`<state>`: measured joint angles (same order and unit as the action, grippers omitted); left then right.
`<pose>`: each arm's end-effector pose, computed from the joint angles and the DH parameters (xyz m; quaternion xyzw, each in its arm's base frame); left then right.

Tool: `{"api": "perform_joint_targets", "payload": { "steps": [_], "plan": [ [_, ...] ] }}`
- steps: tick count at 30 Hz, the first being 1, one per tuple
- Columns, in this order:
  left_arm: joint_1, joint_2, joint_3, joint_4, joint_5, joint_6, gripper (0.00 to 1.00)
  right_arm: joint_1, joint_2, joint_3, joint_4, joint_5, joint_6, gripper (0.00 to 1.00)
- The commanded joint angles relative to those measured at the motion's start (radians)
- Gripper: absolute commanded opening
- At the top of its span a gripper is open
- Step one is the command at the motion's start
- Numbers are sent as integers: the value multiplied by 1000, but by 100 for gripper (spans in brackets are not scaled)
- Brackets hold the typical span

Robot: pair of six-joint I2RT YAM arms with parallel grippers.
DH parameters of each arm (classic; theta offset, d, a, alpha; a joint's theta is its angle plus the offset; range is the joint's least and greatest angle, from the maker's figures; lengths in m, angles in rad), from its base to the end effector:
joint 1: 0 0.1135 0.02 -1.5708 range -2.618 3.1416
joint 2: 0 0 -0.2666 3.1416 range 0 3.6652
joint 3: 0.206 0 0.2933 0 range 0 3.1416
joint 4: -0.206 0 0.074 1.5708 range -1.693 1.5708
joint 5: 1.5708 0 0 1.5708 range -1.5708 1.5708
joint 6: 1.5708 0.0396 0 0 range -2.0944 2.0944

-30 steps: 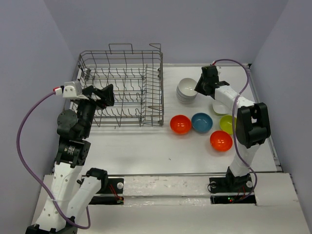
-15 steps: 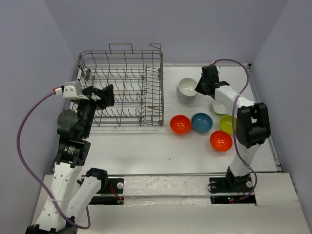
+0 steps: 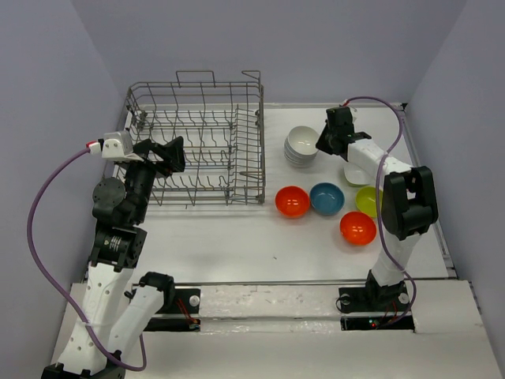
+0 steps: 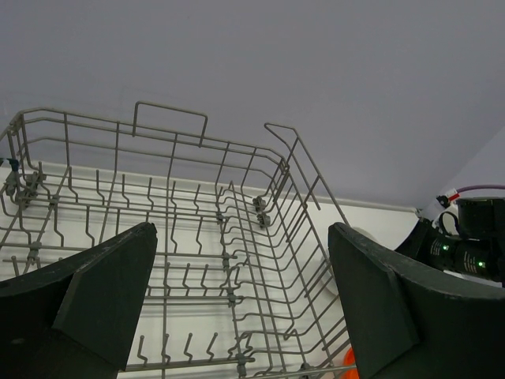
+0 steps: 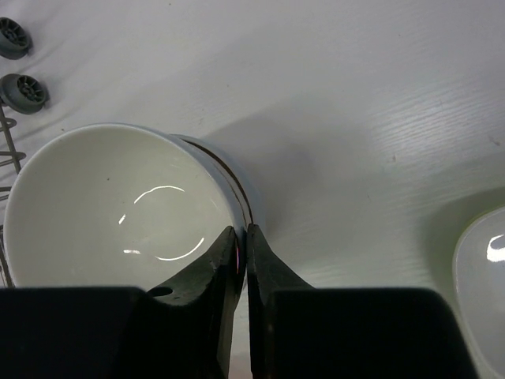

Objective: Load the bowls into the dish rack
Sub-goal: Pick up the bowl from the bowl.

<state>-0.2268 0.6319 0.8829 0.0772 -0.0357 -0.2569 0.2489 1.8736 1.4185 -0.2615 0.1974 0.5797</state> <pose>0.1714 -0.0381 0.4370 -0.0233 0.5817 -0.1846 0.7918 0.4563 0.1080 0.2216 0.1894 0.8867 0.0838 0.4134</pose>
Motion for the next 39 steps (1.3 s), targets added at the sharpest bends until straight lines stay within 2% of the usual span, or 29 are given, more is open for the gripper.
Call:
{"api": "perform_joint_targets", "payload": {
  "steps": [1,6,9,39],
  "plan": [
    [9,-6,1,36,-6,-5,99,6,-8,-7,47,-12,6,12],
    [9,-6,1,36,-4,-5,99,6,-11,-9,48,-13,5,8],
    [9,-5,-1,36,-4,-7,99,6,-11,-10,47,-15,2,1],
    [9,8,2,33,-15,-13,99,6,-100,16,48,-59,2,1]
  ]
}}
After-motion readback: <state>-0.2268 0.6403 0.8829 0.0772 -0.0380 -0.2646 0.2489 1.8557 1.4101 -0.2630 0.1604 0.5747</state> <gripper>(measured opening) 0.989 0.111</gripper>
